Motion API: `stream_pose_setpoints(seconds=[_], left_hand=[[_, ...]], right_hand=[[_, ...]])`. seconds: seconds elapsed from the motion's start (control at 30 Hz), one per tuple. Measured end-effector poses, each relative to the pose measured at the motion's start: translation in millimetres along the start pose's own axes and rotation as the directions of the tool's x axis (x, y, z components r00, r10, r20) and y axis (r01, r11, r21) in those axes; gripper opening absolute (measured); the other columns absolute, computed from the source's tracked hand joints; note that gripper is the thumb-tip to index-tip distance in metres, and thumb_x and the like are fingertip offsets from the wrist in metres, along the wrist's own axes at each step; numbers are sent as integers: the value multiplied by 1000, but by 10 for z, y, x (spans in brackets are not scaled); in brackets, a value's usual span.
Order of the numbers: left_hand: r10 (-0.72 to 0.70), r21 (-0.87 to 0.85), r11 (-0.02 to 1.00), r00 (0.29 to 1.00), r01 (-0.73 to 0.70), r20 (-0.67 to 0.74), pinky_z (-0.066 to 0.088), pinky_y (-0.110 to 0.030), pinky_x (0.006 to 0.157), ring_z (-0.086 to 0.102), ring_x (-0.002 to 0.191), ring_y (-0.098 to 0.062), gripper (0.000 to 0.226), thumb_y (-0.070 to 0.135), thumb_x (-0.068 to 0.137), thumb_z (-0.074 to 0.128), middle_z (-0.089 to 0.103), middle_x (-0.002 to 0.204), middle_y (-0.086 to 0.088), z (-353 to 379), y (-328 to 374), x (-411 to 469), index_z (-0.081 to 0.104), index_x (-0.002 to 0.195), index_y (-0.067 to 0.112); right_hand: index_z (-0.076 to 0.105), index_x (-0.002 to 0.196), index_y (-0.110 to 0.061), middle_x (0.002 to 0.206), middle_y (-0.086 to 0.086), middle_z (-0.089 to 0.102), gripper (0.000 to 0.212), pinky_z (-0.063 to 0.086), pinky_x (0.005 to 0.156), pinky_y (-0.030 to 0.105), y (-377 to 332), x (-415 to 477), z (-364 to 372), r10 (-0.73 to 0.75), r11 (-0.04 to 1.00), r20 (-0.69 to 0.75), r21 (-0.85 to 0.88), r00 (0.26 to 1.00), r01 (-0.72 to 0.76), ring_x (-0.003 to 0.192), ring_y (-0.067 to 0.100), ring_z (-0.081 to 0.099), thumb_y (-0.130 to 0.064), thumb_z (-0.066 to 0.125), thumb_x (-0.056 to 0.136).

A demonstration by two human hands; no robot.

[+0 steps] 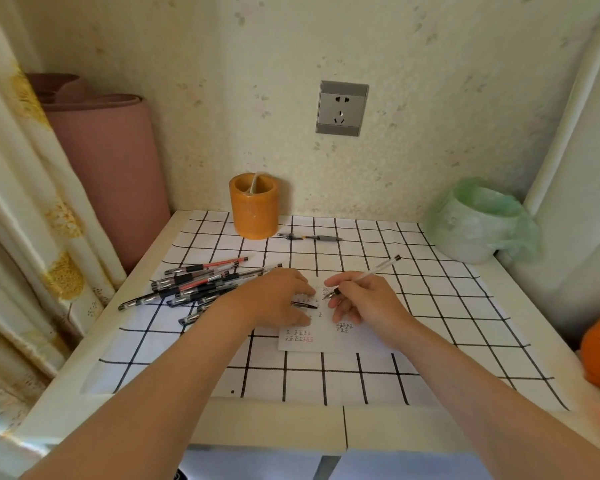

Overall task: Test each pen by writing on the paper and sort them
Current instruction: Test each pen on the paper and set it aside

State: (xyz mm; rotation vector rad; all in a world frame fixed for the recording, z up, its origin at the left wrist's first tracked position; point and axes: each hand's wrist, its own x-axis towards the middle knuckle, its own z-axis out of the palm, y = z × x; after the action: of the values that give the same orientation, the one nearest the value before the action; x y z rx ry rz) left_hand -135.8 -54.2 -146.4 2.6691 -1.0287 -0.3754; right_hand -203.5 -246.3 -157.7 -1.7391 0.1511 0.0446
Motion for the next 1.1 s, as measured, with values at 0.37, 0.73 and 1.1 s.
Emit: stream_pose_setpoints(seconds=[0.37,0.73,1.1], left_hand=[[13,11,1000,1000,-13,3,37,-38,107,35,128,-16,67,45,82,73,42,134,6,-6,10,19,44,142,36],[27,-61,998,1000,-26,11,32,-32,108,30,130,-13,59,41,82,74,38,136,8,40,-40,63,52,137,32],[14,-79,997,1000,-12,19,33,-37,110,28,131,-14,60,41,82,75,37,136,9,41,-38,51,51,136,33]], right_hand=[[62,82,4,61,9,65,6,52,54,30,45,3,12,-24,971,43,-235,999,34,52,19,59,0,66,82],[57,75,-7,64,9,64,14,50,54,28,101,51,9,-65,960,51,-269,997,76,53,16,58,-3,68,83],[54,69,-7,76,22,63,19,49,54,31,155,69,20,-134,934,37,-330,990,138,61,16,56,-4,70,78]])
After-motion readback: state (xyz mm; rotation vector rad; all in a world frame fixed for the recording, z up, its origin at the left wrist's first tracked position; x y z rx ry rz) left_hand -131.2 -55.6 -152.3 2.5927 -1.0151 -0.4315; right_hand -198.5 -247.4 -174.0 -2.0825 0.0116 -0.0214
